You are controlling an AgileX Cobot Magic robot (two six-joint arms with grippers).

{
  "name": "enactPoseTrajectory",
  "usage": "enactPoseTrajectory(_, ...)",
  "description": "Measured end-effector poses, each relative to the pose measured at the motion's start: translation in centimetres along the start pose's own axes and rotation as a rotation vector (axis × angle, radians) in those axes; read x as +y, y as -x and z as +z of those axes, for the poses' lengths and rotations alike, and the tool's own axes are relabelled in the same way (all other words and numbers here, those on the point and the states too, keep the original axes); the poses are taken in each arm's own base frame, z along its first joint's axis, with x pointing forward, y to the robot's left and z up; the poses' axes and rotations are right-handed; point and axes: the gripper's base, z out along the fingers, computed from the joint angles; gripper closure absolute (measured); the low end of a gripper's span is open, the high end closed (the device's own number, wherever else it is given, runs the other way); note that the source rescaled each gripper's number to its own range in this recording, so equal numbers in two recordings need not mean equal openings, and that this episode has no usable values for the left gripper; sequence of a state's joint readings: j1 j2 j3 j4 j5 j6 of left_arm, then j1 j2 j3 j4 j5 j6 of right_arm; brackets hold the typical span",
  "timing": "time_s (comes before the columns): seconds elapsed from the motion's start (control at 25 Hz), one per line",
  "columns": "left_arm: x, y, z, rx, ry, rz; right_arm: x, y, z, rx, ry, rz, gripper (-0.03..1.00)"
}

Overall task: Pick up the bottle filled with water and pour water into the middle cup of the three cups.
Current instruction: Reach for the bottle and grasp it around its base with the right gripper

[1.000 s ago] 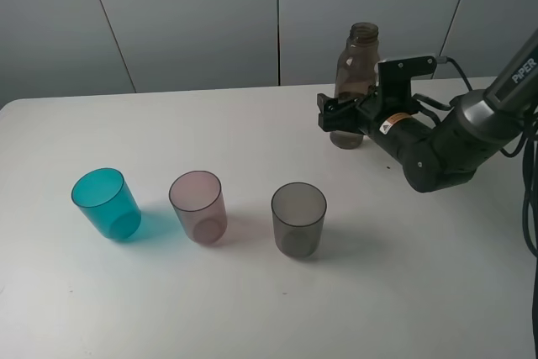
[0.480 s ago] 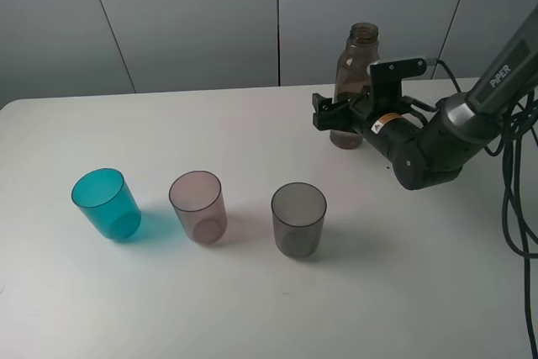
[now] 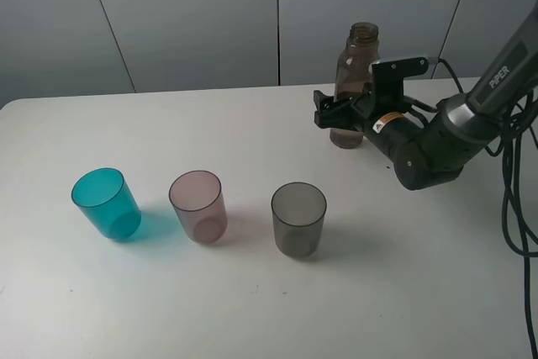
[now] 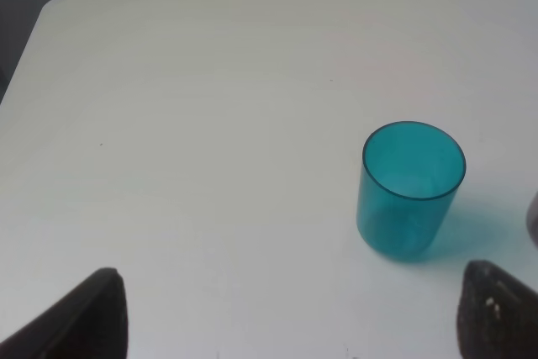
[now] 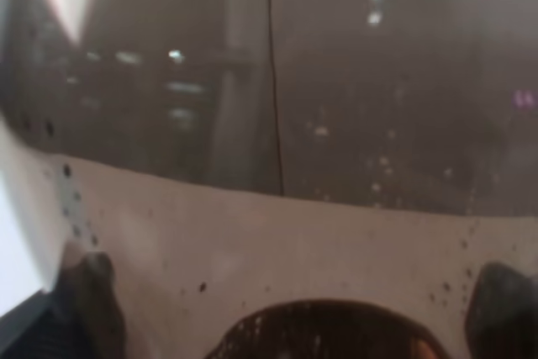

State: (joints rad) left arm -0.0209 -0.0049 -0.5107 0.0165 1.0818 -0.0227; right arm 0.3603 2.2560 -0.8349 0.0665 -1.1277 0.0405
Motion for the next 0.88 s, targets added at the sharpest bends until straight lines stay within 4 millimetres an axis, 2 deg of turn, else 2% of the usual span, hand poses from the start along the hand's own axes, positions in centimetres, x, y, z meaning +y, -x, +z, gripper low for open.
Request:
enactPoseTrajectory(0.48, 0.00, 0.00, 0.00, 0.000, 0.000, 0.006, 0.00, 0.06, 0.01, -0.021, 0.001, 0.000, 0.03)
enactPoseTrajectory(0.56, 0.00, 0.00, 0.00, 0.000, 0.000, 0.006, 0.00, 0.06, 0.01, -0.021, 0.001, 0.000, 0.07)
enactPoseTrajectory(0.6, 0.00, 0.00, 0.00, 0.000, 0.000, 0.006, 0.00, 0.06, 0.01, -0.021, 0.001, 0.000, 0.17)
enactPoseTrajectory(0.64, 0.00, 0.00, 0.00, 0.000, 0.000, 0.006, 0.00, 0.06, 0.01, -0.021, 0.001, 0.000, 0.36)
enactPoseTrajectory(0.68, 0.00, 0.00, 0.00, 0.000, 0.000, 0.006, 0.00, 0.06, 0.01, -0.021, 0.001, 0.000, 0.61)
enactPoseTrajectory(0.72, 0.00, 0.00, 0.00, 0.000, 0.000, 0.006, -0.10, 0.09, 0.01, -0.024, -0.005, 0.000, 0.97)
enactPoseTrajectory(0.88, 0.00, 0.00, 0.00, 0.000, 0.000, 0.004, -0.07, 0.11, 0.01, -0.026, -0.001, -0.013, 0.95)
